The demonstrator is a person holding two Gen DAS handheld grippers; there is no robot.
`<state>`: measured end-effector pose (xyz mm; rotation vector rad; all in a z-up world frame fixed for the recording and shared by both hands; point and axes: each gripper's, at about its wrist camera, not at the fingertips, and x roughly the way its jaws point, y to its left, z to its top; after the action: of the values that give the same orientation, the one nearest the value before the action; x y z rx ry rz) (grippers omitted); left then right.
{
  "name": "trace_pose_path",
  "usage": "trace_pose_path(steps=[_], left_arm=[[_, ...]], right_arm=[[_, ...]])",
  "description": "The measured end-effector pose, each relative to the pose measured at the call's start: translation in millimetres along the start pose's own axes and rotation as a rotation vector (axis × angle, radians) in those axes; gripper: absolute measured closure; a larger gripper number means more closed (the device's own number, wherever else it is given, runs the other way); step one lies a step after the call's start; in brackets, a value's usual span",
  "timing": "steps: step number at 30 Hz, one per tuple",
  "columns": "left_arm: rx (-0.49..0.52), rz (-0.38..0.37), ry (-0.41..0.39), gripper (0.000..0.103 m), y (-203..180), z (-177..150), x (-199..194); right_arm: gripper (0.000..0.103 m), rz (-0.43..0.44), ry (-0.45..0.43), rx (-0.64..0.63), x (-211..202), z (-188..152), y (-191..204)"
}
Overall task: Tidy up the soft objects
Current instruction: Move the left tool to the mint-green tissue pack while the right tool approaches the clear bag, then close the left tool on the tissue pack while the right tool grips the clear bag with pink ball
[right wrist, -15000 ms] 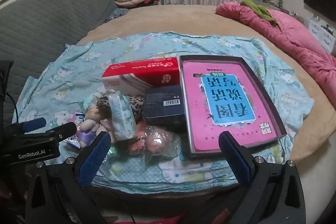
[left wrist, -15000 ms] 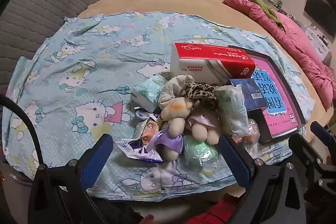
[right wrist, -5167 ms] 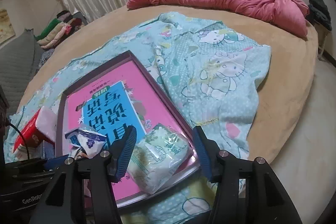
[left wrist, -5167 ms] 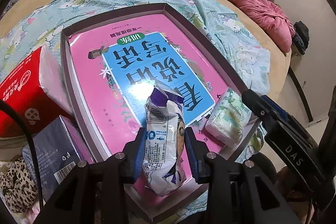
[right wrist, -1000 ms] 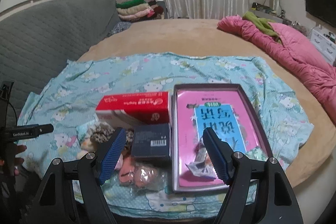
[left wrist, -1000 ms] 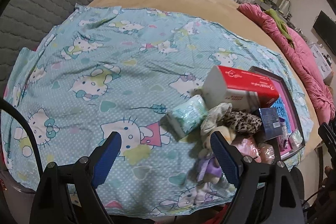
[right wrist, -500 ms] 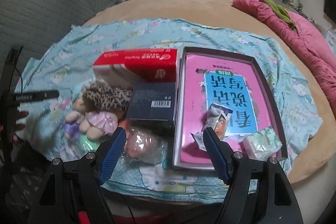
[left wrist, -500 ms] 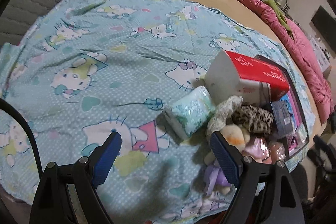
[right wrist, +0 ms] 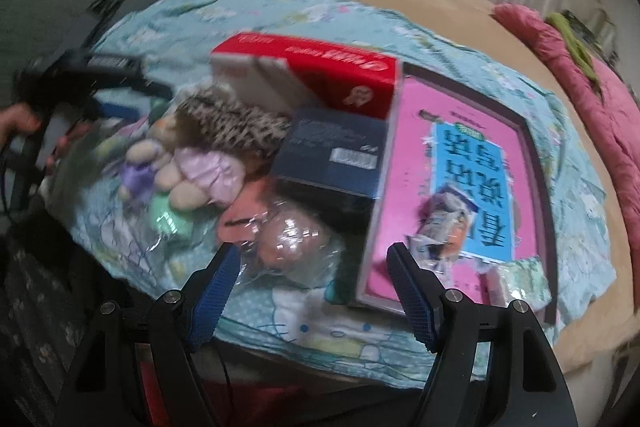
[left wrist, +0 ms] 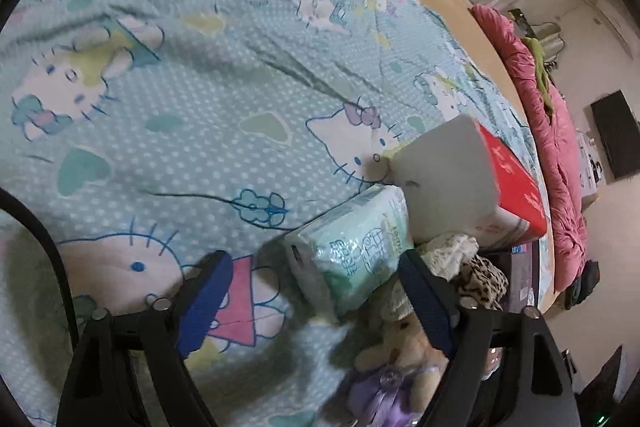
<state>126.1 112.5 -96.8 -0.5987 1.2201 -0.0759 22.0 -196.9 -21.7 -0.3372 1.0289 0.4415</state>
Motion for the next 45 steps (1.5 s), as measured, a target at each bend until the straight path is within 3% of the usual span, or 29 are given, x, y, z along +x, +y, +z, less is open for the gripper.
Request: trace_pose_path(steps=[7, 17, 19, 22, 26, 34, 45], left_arm=[[0.006, 0.007, 0.013, 0.033, -9.4, 7.8, 13.7], [0.009, -0.005, 0.021, 0.044, -13.2, 13.9, 19.9], [0.009, -0.005, 0.021, 0.045, -13.5, 14.6, 20.5], [0.010, -0.007, 0.020, 0.050, -13.3, 15.3, 20.5], [0.020, -0.004, 0.017, 0.052, -14.9, 15.9, 20.9], [0.015, -0.048, 0.010, 0.068, -11.3, 12.2, 14.7], [0.037, -0.076, -0.019, 0.078, -15.8, 3.4, 1.2]], right_arm=[[0.026, -0.028, 0.070, -0.074, 24.9, 2.2, 6.3], [0.027, -0.041, 0.097, -0.108, 52.2, 12.1, 7.1], [0.031, -0.035, 0.089, -0.107, 53.3, 14.1, 5.6], [0.049, -0.016, 0.114, -0.108, 60.0, 14.4, 5.7], [0.052, -0.032, 0.117, -0.109, 64.3, 15.1, 3.5], [0.062, 0.005, 0.078, 0.004, 53.3, 11.0, -18.5], [0.064, 0.046, 0.012, 0.069, 31.2, 7.6, -21.5]])
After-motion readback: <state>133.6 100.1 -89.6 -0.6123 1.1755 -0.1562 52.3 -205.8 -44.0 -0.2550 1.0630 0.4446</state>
